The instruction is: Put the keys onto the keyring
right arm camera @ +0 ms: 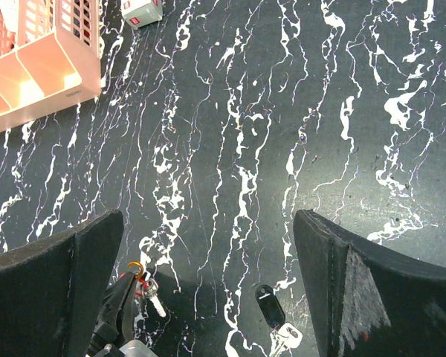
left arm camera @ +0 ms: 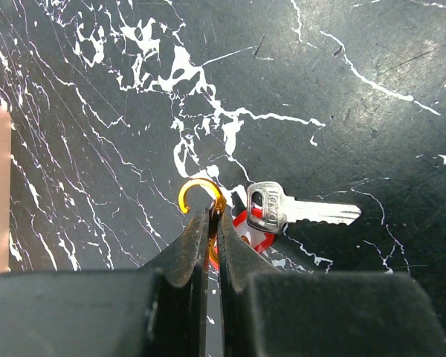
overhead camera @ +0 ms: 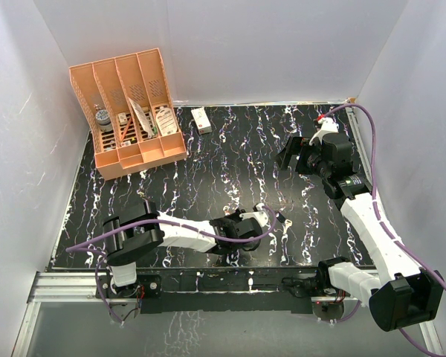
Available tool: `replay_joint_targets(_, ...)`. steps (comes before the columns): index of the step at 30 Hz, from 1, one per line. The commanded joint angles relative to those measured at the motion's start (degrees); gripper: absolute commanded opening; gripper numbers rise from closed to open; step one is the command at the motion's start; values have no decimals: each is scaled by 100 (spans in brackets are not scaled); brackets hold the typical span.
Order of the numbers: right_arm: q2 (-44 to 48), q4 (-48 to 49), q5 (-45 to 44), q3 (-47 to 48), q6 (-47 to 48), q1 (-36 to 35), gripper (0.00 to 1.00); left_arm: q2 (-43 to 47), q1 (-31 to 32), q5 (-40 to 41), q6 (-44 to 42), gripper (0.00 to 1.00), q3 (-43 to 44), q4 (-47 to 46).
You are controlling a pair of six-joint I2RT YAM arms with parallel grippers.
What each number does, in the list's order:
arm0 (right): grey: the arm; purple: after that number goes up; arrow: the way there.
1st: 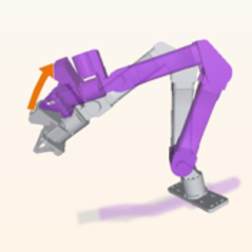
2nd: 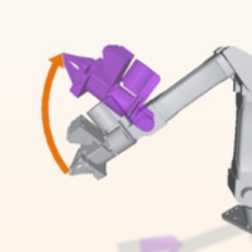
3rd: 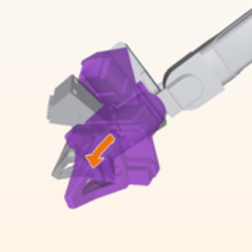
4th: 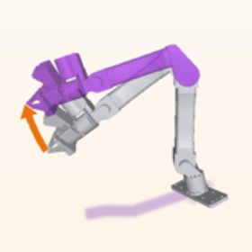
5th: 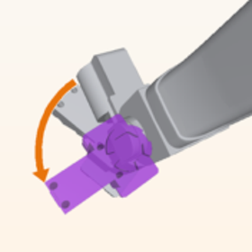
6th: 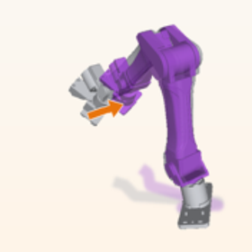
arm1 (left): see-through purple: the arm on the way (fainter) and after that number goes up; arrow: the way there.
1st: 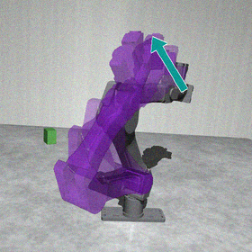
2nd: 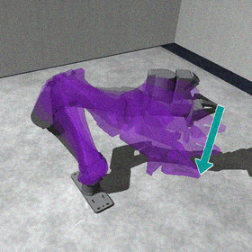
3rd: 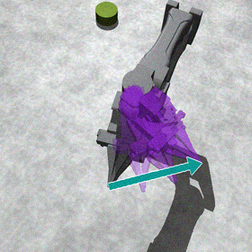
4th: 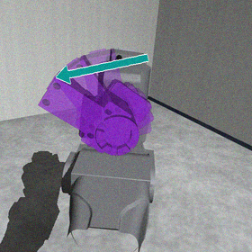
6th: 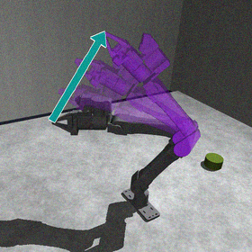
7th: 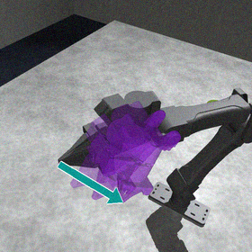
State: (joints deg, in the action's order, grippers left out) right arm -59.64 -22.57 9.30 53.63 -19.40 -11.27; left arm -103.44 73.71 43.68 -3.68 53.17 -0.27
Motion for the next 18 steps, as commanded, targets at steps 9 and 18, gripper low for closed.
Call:
replay_joint_targets(9,54,191,-69,12,85,-25,98,114,-6,-39,-45,0,269,253)
replay_joint_targets(18,43,202,-66,-1,83,-25,98,48,-11,-143,-92,0,414,349)
